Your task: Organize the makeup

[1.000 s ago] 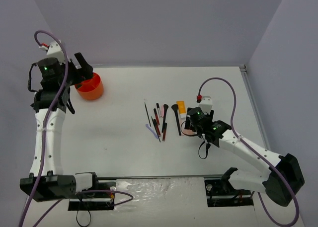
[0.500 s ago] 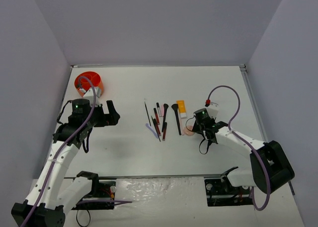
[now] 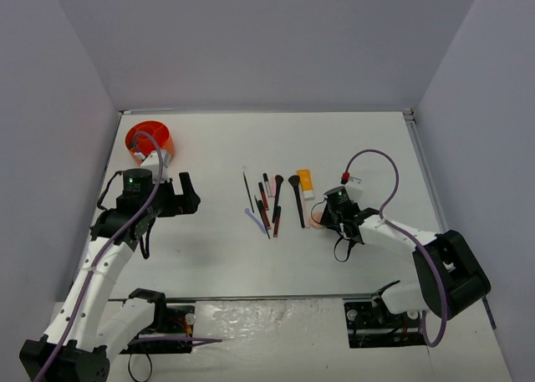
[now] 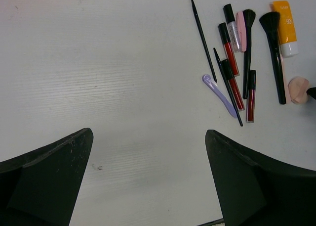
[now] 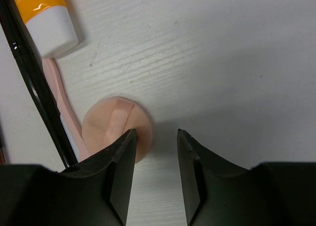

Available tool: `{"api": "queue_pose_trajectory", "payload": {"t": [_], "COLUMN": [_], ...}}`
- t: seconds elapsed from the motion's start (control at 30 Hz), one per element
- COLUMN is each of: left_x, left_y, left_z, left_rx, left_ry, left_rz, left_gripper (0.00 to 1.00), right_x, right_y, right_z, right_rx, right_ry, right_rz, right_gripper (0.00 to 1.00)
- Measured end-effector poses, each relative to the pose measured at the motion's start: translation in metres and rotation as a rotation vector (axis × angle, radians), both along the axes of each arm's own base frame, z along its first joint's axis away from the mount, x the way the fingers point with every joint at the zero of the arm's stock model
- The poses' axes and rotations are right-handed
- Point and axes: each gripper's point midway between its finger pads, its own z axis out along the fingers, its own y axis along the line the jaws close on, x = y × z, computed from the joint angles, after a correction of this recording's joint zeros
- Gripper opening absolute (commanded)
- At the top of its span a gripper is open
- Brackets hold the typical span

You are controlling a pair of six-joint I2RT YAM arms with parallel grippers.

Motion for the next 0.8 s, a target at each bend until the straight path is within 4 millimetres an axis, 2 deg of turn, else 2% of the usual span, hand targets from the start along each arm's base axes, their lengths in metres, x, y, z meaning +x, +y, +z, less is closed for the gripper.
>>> {"api": "queue_pose_trajectory", "payload": {"t": [0.23,0.4,0.7,0.8], "left_x": [0.000,-0.001,-0.002,-0.002], "left_y": [0.001,0.001,0.001,0.001], "left_z": [-0.001,-0.002,-0.002,-0.002], "left_rx": [0.003,0.007,0.007,0.007], "left_ry": [0.002,0.007,0.012,0.012], "left_rz": [0.001,0.004,0.004,0.004], "left_gripper": [0.96,0.96,0.96,0.96], "right_x": [-0.007,-0.008,-0.011,-0.010], "right_y": [0.000,0.002,0.010,0.012], "right_z": [-0.003,-0.004,-0.004,-0.005], "right_rx": [0.015,0.023,0.035,0.041], "right_ry": [0.006,0.007,0.008,0.011], "right_rz": [0.011,0.018,0.049,0.058], "right_gripper": [0.39,0.33,0.14,0.04]}}
